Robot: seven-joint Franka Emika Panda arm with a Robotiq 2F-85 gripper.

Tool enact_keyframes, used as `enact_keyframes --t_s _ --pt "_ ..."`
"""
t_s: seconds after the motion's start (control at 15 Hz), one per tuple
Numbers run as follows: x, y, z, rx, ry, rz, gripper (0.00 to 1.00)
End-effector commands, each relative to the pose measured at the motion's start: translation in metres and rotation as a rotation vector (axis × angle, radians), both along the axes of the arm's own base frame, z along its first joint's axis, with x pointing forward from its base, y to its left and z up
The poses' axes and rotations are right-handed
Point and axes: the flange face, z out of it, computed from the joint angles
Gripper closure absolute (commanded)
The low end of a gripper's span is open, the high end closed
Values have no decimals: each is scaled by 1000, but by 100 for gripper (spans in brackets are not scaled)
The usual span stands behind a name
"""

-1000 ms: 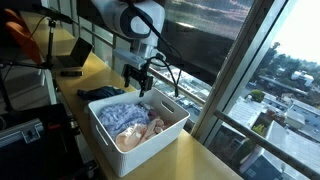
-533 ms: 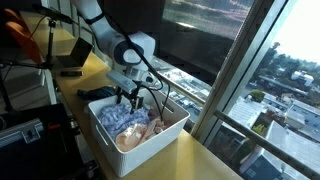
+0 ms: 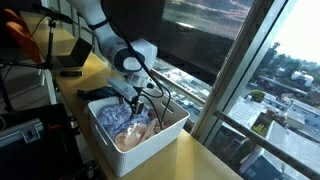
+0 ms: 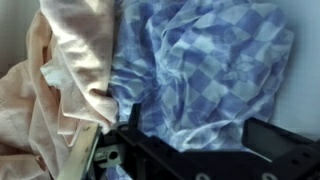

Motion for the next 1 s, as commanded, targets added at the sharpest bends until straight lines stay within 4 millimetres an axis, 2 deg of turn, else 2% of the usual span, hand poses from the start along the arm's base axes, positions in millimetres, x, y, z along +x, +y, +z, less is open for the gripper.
enact_keyframes --t_s 0.0,0.2,0.53,0.8,0.93 --pt "3 -21 -32 20 13 -14 0" --pt "7 -29 -29 65 26 -34 0" --pt "5 -36 12 151 48 -57 0" --pt "5 -42 21 181 70 -72 0" --pt "5 -48 18 188 78 -82 0"
